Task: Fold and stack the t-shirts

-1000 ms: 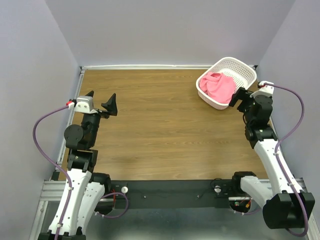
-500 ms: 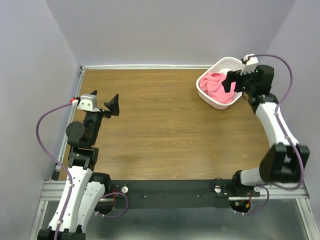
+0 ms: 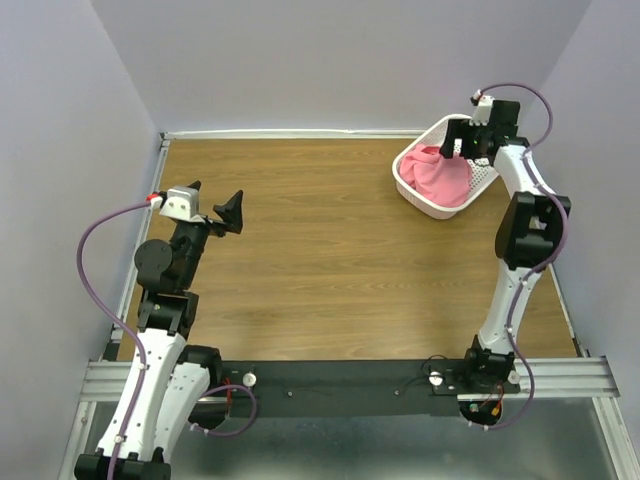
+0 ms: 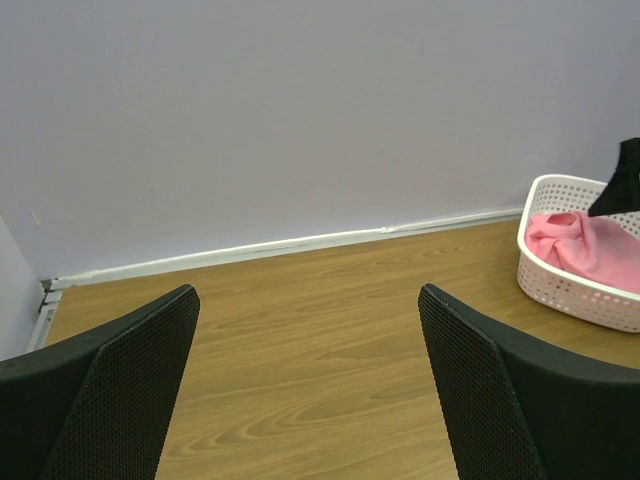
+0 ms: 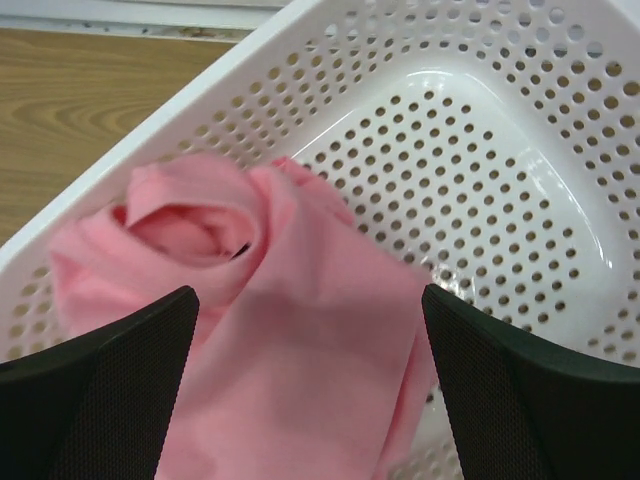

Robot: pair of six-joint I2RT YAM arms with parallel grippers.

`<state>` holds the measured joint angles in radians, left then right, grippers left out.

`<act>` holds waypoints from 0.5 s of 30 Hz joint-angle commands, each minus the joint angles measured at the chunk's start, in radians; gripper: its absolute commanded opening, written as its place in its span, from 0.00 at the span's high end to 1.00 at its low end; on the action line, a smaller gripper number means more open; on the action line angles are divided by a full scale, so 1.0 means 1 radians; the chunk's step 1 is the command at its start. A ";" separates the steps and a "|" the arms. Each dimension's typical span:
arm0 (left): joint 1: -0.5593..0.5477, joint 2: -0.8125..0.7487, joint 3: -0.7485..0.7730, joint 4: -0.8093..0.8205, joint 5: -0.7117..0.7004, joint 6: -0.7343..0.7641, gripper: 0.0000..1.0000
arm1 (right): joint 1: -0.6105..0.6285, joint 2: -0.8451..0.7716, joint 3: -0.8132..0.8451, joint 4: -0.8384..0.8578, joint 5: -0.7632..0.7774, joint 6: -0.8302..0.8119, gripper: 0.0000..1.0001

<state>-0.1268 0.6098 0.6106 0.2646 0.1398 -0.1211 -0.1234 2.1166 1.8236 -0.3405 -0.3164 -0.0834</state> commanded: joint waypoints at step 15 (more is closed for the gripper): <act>-0.004 0.010 0.025 0.021 0.060 -0.005 0.02 | 0.218 -0.353 0.175 -0.167 -0.156 0.017 0.99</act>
<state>-0.1268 0.6277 0.6106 0.2653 0.1642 -0.1215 0.0223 2.0430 1.9415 -0.5415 -0.3637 -0.1047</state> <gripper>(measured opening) 0.985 0.016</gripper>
